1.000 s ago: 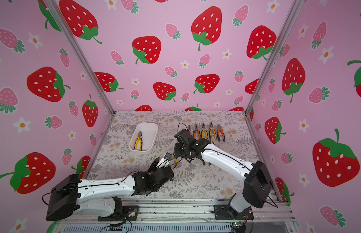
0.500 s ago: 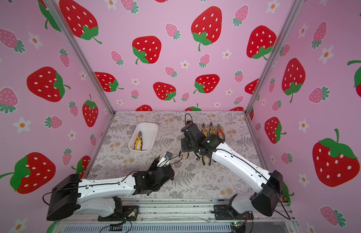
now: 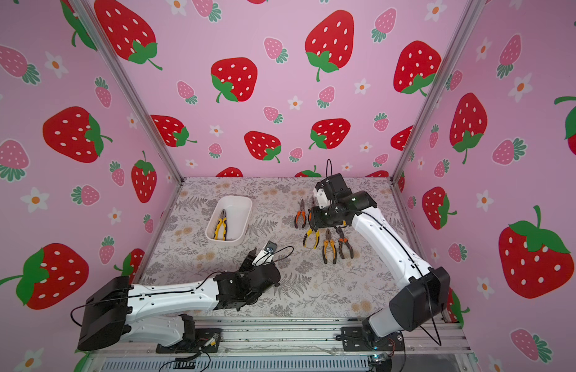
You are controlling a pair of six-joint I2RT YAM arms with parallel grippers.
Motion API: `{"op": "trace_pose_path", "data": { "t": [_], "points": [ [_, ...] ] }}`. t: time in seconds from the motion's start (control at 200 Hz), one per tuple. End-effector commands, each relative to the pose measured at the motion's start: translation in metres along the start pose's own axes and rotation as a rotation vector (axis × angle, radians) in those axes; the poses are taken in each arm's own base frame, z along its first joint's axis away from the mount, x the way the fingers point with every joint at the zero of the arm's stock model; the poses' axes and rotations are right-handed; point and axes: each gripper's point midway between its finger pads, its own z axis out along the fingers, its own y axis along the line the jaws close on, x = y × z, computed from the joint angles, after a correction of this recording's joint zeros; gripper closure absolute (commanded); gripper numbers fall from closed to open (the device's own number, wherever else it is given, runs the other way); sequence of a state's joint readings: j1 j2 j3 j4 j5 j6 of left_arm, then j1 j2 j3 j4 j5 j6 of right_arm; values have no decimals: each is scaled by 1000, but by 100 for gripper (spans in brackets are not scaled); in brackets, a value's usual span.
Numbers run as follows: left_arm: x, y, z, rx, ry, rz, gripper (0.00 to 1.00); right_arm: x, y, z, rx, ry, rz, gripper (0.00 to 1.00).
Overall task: Take the pliers out of the storage box
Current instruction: Place the pliers at the center of the board.
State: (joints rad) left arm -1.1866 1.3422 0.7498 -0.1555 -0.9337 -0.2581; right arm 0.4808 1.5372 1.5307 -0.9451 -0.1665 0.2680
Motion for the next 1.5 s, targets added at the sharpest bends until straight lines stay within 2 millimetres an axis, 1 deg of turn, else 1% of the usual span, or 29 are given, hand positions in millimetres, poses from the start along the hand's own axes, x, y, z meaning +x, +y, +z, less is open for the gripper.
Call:
{"op": "trace_pose_path", "data": {
  "t": [0.0, 0.165, 0.305, 0.49, 0.65, 0.84, 0.96, 1.095, 1.341, 1.496],
  "points": [
    [-13, 1, -1, -15, -11, -16, 45, 14, 15, 11, -132, 117, -24, 100],
    [-13, 3, -1, -21, -13, -20, 45, 20, 16, 43, -184, 177, 13, 100],
    [-13, 5, -2, -25, -16, -27, 45, 27, 10, 68, -180, 232, 27, 100],
    [-12, 5, 0, -27, -10, -25, 45, 36, -6, 95, -116, 297, 8, 100],
    [-12, 4, 1, -28, -5, -18, 45, 38, -17, 111, -66, 334, -8, 100],
    [-13, 4, 1, -29, -6, -19, 45, 43, -39, 135, 22, 370, -2, 100],
    [-13, 5, 1, -30, -9, -23, 45, 49, -54, 147, 92, 406, -18, 100],
    [-13, 4, 1, -28, -9, -20, 45, 52, -64, 158, 113, 420, 11, 100],
    [-13, 2, 2, -28, -4, -10, 45, 45, -82, 169, 175, 393, 70, 100],
    [-14, 2, 3, -29, -4, -6, 45, 41, -97, 171, 245, 369, 94, 96]
  ]
}}
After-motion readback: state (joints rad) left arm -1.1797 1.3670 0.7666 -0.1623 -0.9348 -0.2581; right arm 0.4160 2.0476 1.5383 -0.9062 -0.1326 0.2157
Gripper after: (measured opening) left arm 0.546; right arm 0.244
